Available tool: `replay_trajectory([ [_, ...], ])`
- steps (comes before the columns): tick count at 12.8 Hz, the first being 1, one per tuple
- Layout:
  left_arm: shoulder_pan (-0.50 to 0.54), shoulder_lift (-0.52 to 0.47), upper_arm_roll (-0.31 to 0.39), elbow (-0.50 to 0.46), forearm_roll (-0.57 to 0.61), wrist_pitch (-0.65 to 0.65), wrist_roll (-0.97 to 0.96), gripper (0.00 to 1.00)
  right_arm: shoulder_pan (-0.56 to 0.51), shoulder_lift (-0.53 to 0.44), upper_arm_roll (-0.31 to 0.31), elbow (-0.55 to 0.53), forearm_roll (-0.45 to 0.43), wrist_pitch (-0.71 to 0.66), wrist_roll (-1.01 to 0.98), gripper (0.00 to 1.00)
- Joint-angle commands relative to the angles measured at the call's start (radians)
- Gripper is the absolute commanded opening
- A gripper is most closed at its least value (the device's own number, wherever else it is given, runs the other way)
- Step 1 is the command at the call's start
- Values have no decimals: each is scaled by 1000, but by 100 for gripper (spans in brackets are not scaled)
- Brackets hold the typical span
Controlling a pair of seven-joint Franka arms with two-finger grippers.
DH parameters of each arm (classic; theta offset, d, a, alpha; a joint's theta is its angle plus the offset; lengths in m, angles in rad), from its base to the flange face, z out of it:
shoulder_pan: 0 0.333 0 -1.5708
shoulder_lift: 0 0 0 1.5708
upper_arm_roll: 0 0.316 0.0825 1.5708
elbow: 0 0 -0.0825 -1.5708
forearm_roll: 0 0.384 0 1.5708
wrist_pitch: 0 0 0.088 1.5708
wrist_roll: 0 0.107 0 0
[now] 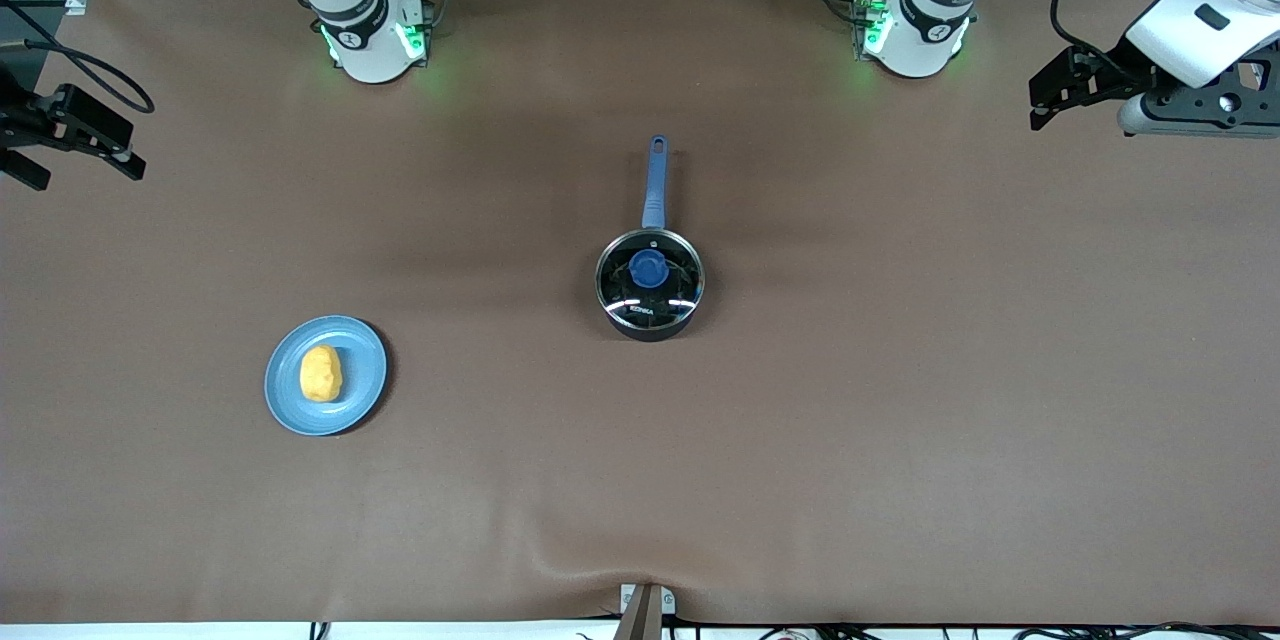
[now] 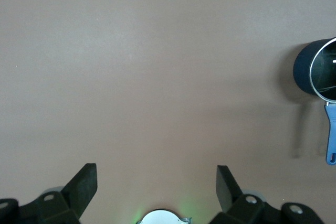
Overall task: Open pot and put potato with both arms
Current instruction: 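Reach the left gripper to the blue knob of the glass lid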
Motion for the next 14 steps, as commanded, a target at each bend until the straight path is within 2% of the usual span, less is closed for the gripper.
replay_trajectory([
  [1,2,12,-6,28,19,-13,-76,100,-14,-34,5,-34,15,10,-18,100],
  [5,-15,82,-12,102,22,-40,-92,100,-14,-34,4,-34,15,10,-18,100],
  [6,-30,116,-32,105,-16,-23,-136,100,-13,-34,5,-34,15,10,-16,100],
  [9,-156,309,-127,186,15,81,-393,100,-14,-34,5,-34,15,10,-15,100],
  [12,-321,476,-126,277,43,178,-640,100,-23,-32,4,-34,15,10,-16,100],
  [14,-403,536,-123,281,104,277,-771,100,-39,-32,4,-34,16,12,-19,100],
])
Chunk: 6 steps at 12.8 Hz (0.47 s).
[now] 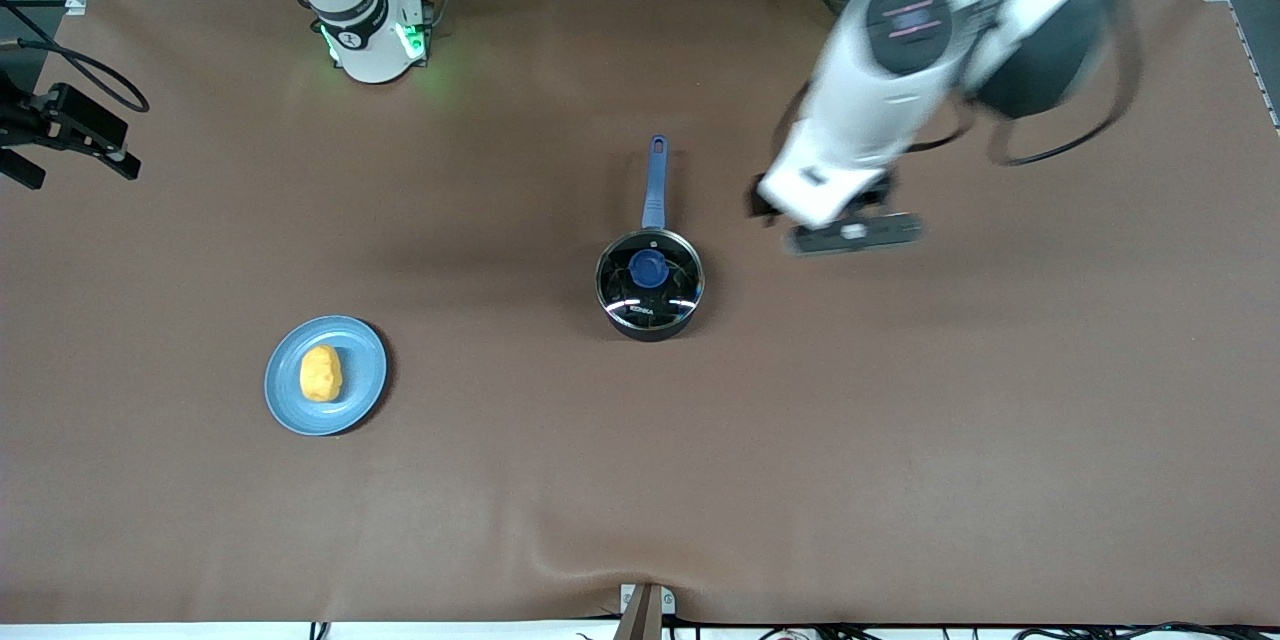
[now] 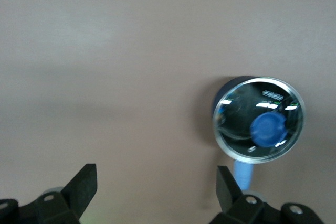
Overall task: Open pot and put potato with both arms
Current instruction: 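Reach the left gripper to the blue knob of the glass lid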
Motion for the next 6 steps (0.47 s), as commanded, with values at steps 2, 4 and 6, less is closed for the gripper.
replay_trajectory([
  [2,-90,168,15,121,53,147,-137,100,-30,-30,9,-31,16,10,-21,100],
  [4,-118,281,16,193,53,206,-235,100,-30,-25,7,-33,8,14,-24,100],
  [6,-132,340,15,197,52,305,-350,100,-34,15,7,-33,1,28,-25,100],
])
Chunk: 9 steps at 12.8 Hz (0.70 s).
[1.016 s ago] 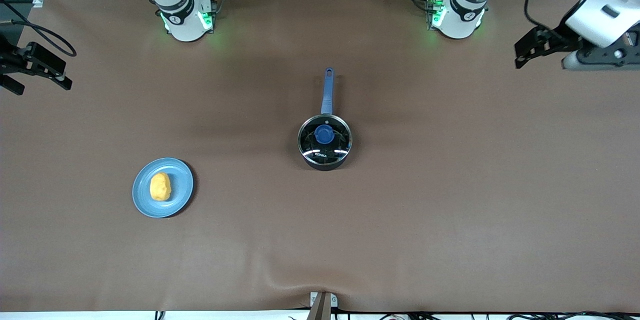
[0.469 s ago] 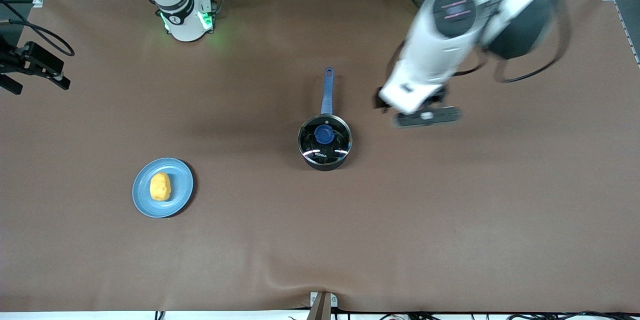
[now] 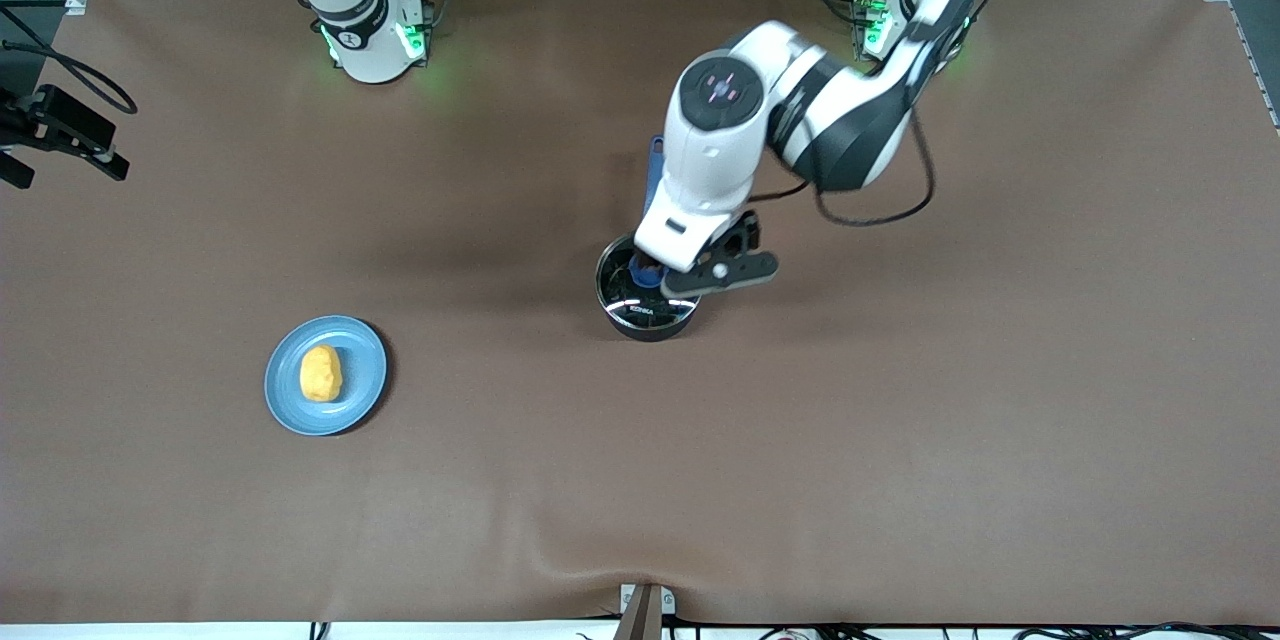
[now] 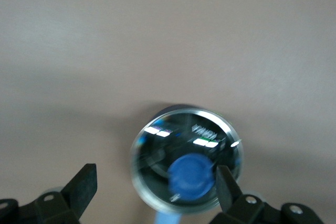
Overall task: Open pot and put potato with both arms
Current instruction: 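Reach the left gripper to the blue knob of the glass lid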
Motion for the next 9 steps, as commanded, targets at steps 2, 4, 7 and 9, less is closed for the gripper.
replay_trajectory([
  [2,-59,127,9,72,21,65,-196,100,-34,84,8,-27,0,42,-86,100],
  [4,-70,138,9,63,24,65,-212,100,-29,151,8,-36,0,136,-109,100],
  [7,-80,139,8,45,25,54,-227,100,-35,211,8,-39,0,173,-111,100],
  [9,-81,139,8,33,21,20,-242,100,-40,240,10,-73,1,232,-111,100],
])
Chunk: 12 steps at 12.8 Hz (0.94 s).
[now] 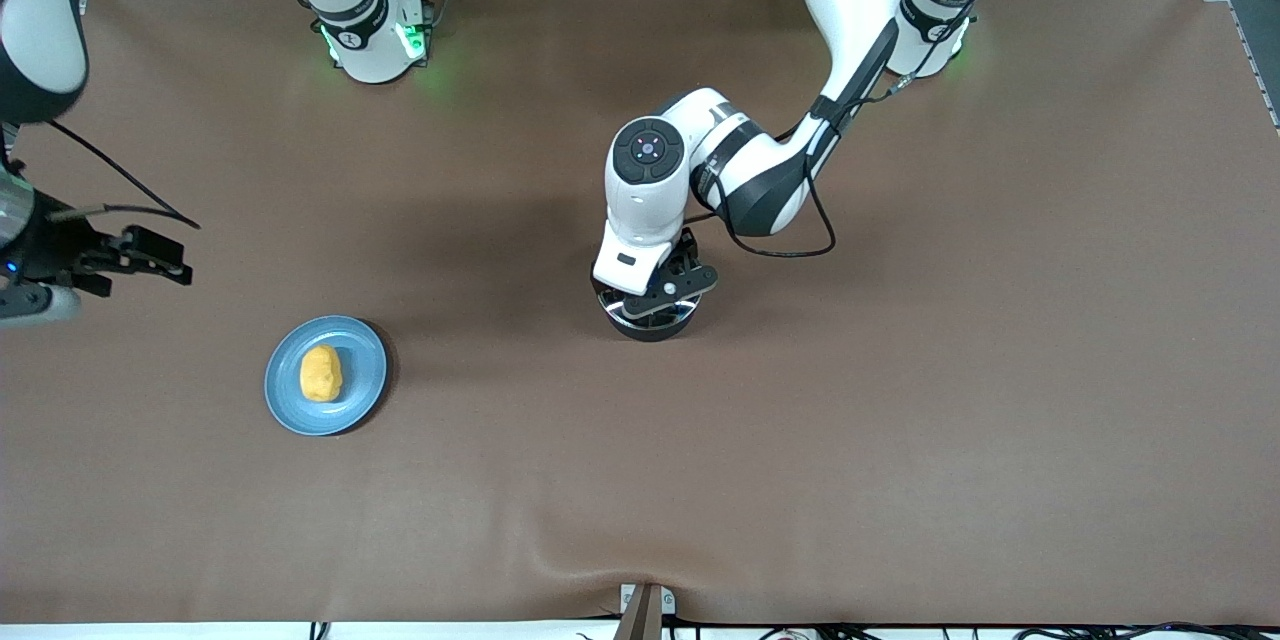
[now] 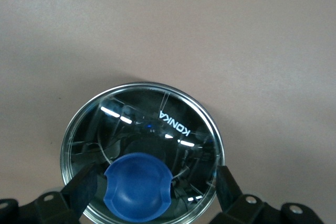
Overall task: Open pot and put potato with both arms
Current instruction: 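Grasp the lid knob with the left gripper while the right gripper reaches the potato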
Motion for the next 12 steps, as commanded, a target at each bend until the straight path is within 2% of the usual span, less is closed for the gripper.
replay_trajectory([
  [1,-13,4,6,2,21,-60,-39,100,-17,11,13,-70,3,91,-19,100],
  [3,-13,4,6,-6,21,-81,-42,100,-10,14,14,-180,3,218,-19,100],
  [5,-21,13,6,-3,22,-81,-62,100,-10,49,14,-239,3,312,-19,100],
  [10,-24,24,3,-5,15,-57,-63,99,-3,158,16,-241,8,397,-19,100],
  [12,-25,24,3,-5,15,-58,-63,94,-3,192,17,-241,12,420,-19,100],
])
